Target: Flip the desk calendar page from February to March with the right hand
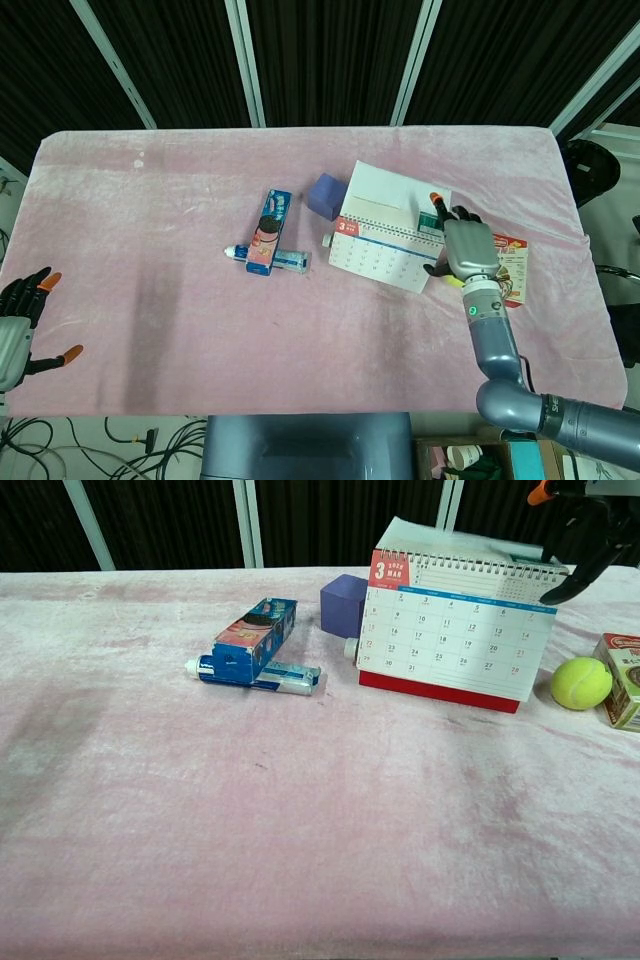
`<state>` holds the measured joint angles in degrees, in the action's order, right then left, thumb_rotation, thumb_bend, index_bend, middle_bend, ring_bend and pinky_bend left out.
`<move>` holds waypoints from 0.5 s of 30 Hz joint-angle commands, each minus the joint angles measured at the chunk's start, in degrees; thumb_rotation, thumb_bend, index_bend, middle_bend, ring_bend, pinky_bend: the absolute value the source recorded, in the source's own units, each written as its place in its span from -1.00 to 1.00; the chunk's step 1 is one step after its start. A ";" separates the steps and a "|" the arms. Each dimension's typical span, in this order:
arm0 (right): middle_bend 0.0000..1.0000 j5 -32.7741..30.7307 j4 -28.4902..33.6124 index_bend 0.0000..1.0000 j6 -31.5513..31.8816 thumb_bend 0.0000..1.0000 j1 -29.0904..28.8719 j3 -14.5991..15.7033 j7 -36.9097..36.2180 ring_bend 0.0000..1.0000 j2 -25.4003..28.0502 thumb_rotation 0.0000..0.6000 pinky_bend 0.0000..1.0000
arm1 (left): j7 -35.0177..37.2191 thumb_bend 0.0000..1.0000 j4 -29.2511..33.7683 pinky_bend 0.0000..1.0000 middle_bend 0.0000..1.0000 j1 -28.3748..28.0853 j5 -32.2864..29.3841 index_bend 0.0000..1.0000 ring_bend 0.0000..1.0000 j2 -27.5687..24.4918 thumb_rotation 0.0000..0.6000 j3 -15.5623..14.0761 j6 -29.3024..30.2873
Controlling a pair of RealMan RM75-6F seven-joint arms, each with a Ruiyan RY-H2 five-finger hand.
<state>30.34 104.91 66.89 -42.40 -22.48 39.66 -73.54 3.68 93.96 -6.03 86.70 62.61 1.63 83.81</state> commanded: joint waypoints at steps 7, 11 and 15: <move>-0.20 -2.62 -1.64 -0.99 -0.53 -0.81 -1.04 2.48 1.12 -0.52 0.41 1.00 -0.63 | 0.03 -1.00 0.06 -1.00 -1.00 0.06 -0.08 -1.00 -1.00 -0.05 1.00 0.02 0.06; -0.32 -2.14 -2.20 -0.99 -0.17 -0.81 -1.14 2.74 -0.06 -0.55 -0.06 1.00 -0.63 | -0.01 -1.00 0.05 -1.00 -1.00 0.07 -0.13 -1.00 -1.00 -0.04 1.00 0.06 0.09; -0.70 0.08 -2.58 -1.00 0.73 -0.81 -0.72 2.86 -2.11 -0.79 -0.30 1.00 -0.69 | 0.12 -1.00 0.09 -1.00 -1.00 0.12 -0.19 -1.00 -1.00 -0.10 1.00 0.08 0.15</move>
<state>29.71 102.46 67.24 -43.33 -19.72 38.18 -73.78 3.80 94.05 -5.91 86.51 62.51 1.71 83.96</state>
